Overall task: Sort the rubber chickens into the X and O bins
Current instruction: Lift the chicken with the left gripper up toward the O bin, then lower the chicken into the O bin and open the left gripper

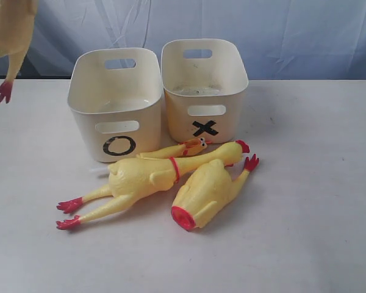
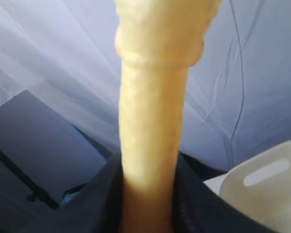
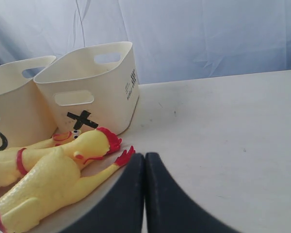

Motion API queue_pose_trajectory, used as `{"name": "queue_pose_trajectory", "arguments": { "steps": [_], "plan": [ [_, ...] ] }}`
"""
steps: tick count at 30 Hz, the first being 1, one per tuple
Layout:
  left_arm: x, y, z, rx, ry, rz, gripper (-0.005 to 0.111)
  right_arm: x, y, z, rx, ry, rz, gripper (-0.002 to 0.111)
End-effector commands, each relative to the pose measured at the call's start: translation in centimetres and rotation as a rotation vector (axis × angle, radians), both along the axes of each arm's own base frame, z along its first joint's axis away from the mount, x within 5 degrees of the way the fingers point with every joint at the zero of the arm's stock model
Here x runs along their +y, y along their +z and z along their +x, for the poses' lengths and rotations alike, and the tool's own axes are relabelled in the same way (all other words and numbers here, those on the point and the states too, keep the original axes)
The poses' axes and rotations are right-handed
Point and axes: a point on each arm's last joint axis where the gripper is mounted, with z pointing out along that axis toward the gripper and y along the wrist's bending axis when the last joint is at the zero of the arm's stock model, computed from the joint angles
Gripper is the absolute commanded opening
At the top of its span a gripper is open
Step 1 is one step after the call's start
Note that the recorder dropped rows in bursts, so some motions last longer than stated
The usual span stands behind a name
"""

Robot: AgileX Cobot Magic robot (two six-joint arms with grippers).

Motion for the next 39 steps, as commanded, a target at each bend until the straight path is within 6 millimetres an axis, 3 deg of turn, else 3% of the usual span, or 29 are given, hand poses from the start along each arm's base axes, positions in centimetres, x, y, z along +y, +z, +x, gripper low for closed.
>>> {"name": "queue_pose_trajectory", "arguments": {
  "steps": [1,10,16,23,31,39],
  "plan": [
    [2.0,1.3,0.6,-0.105,-0.038,-0.189,0.0,0.0,0.0,0.0,-0.009,0.001,0.002,-0.001],
    [7.1,2.5,1.7,-0.225,-0.061,-0.597,0.0,0.0,0.1,0.0,-0.015,-0.001,0.008,-0.001],
    [7.5,3.2,2.0,-0.28,-0.257,-0.789,0.0,0.0,0.1,0.0,-0.015,-0.001,0.008,-0.001],
    [6.6,0.0,4.2,-0.227,-0.358,-0.91,0.0,0.0,0.1,0.0,-0.015,-0.001,0.008,-0.001],
    [6.2,-2.8,6.0,-0.162,-0.384,-0.878,0.0,0.0,0.1,0.0,-0.015,-0.001,0.008,-0.001],
    [4.5,-6.1,7.4,-0.05,-0.389,-0.857,0.0,0.0,0.0,0.0,-0.009,0.001,0.012,-0.001]
  ]
}}
